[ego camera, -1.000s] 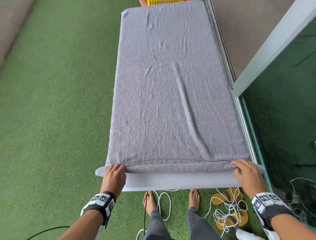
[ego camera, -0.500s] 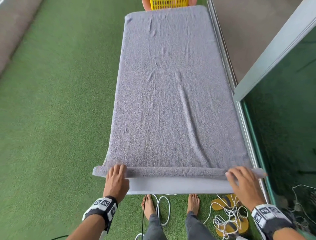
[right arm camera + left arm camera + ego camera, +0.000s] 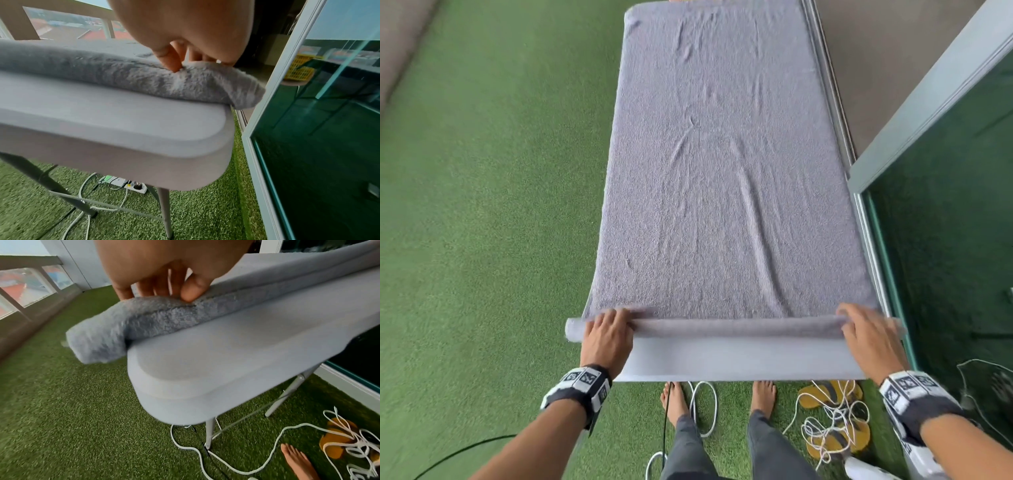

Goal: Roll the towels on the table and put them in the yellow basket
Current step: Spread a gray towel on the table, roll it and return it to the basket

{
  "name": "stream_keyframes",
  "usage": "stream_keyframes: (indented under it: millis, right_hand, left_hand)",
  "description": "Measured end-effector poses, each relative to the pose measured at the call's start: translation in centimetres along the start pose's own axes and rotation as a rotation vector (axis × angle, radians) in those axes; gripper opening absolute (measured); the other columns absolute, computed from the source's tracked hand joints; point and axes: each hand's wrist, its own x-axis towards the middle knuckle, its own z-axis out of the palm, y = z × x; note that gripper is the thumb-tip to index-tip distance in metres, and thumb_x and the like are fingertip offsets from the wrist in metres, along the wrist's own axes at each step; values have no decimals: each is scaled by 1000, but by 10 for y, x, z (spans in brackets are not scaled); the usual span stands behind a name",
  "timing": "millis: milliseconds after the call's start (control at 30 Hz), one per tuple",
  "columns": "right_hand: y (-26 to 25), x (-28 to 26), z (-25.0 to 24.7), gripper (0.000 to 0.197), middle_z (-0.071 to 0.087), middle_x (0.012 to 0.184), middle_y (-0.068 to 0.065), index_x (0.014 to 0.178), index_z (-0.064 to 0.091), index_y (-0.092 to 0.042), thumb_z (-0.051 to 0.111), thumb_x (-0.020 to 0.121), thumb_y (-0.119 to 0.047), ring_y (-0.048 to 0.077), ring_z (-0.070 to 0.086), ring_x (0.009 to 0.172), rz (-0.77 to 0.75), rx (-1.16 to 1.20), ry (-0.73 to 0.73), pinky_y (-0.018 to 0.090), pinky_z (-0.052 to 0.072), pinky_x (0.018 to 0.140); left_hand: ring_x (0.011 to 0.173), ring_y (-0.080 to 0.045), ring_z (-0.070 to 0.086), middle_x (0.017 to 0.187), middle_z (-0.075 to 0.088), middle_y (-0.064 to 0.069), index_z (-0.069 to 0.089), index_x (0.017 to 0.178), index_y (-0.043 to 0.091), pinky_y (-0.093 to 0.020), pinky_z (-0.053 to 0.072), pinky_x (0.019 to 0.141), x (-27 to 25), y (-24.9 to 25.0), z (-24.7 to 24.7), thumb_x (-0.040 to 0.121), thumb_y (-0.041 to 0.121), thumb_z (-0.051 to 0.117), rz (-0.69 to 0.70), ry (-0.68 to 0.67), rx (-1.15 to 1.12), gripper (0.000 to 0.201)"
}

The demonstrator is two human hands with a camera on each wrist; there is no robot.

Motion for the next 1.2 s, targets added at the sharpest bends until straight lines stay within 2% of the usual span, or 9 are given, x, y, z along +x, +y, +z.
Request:
stream_keyframes:
  millis: [100, 267, 400, 467, 533, 633, 767, 967, 1200]
  right_hand:
    - [-2, -2, 6, 39, 55, 135, 3, 136, 50, -18, 36, 103, -32, 24, 51, 123, -4, 8, 82, 45, 30, 108]
    - [6, -36, 36, 50, 53, 141, 5, 138, 51, -15, 44, 92, -34, 24, 47, 128, -104, -71, -8, 51, 35, 109]
    - [-8, -18, 17, 33, 66, 100, -6, 103, 63, -27, 73, 75, -11, 22, 59, 93, -3, -137, -41, 45, 38, 90]
    - [-13, 1, 6, 22, 62, 87, -13, 82, 56, -36, 66, 82, -16, 16, 55, 84, -15, -147, -77, 41, 32, 90]
    - [-15, 16, -2, 20, 63, 94, -10, 80, 59, -36, 55, 91, -18, 17, 56, 92, -9, -127, -43, 41, 30, 94]
    - [-13, 13, -1, 28, 60, 126, 0, 119, 64, -21, 46, 99, -26, 23, 55, 116, -19, -76, 57, 47, 30, 106]
    - [-4, -23, 21, 58, 54, 138, 3, 135, 54, -16, 71, 84, -36, 26, 50, 126, -93, -115, -58, 49, 31, 112]
    - [-13, -1, 9, 50, 66, 114, -1, 115, 65, -22, 81, 69, -13, 25, 58, 106, -29, -150, -34, 47, 40, 100]
    - [-19, -9, 0, 15, 62, 79, -14, 74, 56, -36, 66, 80, -26, 12, 56, 81, -17, -198, -179, 37, 36, 89]
  left_hand:
    - [112, -27, 55, 123, 59, -11, 53, 125, 10, -47, 44, 98, -2, 0, 9, 94, 19, 25, -25, 62, -60, 43]
    - [140, -25, 31, 150, 33, -7, 35, 145, 11, -42, 22, 116, -44, 5, 35, 94, 26, 33, 114, -35, -51, 53]
    - [92, -24, 57, 103, 62, -6, 63, 102, 16, -41, 48, 82, -23, 9, 17, 78, 14, 69, 105, 62, -36, 25]
    - [82, -16, 46, 91, 56, 1, 63, 82, 18, -37, 42, 78, 0, 15, 0, 85, 27, 50, 83, 39, 27, 17]
    - [87, -17, 43, 100, 54, -2, 62, 93, 16, -38, 41, 81, 17, 18, -6, 89, 30, 29, 37, 29, 33, 36]
    - [95, -21, 50, 111, 56, -7, 54, 119, 12, -42, 45, 87, 12, 21, -3, 96, 33, 27, -28, 49, -116, 41]
    - [112, -29, 58, 123, 62, -12, 56, 127, 7, -50, 49, 95, -25, 8, 18, 84, 31, 68, 80, -74, -80, 51]
    - [83, -23, 58, 93, 64, -5, 68, 95, 6, -35, 56, 69, -3, 12, 9, 65, -13, 70, 55, 5, -133, 36]
    - [61, -12, 51, 76, 65, 3, 56, 82, 18, -23, 41, 57, -16, 12, -1, 90, 9, 43, 86, -120, -113, 17]
